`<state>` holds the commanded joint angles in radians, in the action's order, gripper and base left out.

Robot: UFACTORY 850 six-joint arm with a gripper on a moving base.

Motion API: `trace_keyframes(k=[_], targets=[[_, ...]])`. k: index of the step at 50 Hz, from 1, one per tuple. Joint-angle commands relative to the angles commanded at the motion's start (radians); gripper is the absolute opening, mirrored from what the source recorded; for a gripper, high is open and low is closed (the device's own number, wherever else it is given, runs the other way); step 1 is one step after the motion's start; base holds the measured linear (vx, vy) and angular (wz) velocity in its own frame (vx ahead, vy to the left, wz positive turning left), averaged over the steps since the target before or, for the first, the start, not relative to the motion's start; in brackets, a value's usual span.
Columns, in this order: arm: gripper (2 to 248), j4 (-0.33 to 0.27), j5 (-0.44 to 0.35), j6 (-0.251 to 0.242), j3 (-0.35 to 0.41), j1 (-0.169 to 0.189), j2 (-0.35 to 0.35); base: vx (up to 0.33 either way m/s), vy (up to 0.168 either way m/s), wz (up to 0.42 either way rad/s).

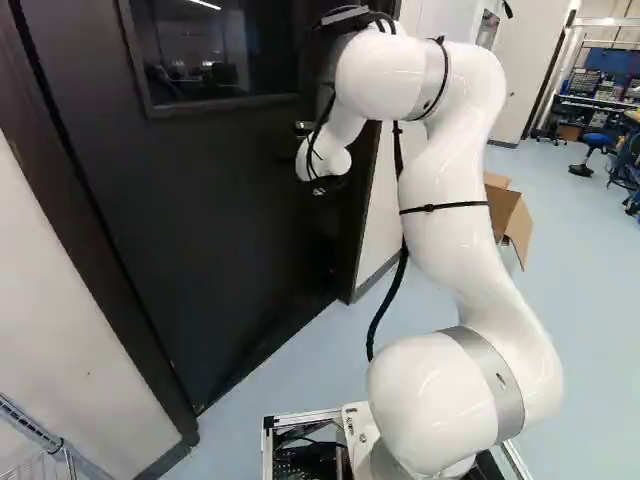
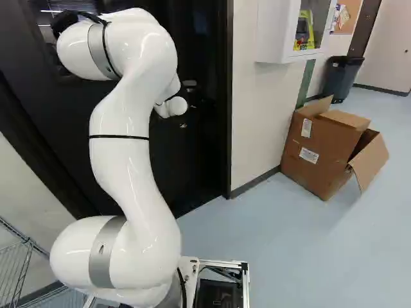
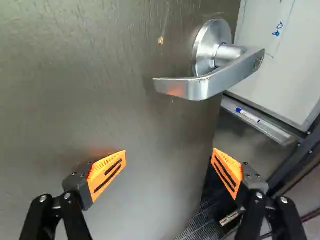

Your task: Open the door and move inside

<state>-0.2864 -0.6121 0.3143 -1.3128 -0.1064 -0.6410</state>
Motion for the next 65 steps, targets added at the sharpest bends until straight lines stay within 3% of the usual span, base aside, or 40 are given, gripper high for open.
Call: trace_keyframes(k=[13, 21, 42, 65], targets=[[247, 0.0, 0.0, 0.0, -0.057, -0.027, -0.042, 0.0, 0.0, 0.0], [247, 0.0, 0.0, 0.0, -0.049, -0.034, -0.036, 0.0, 0.0, 0.0], [247, -0.01, 0.0, 0.0, 0.07, -0.042, 0.052, 0.0, 0.0, 0.0], [247, -0.129, 0.033, 0.0, 0.206, -0.051, 0.157, 0.0, 0.0, 0.0]])
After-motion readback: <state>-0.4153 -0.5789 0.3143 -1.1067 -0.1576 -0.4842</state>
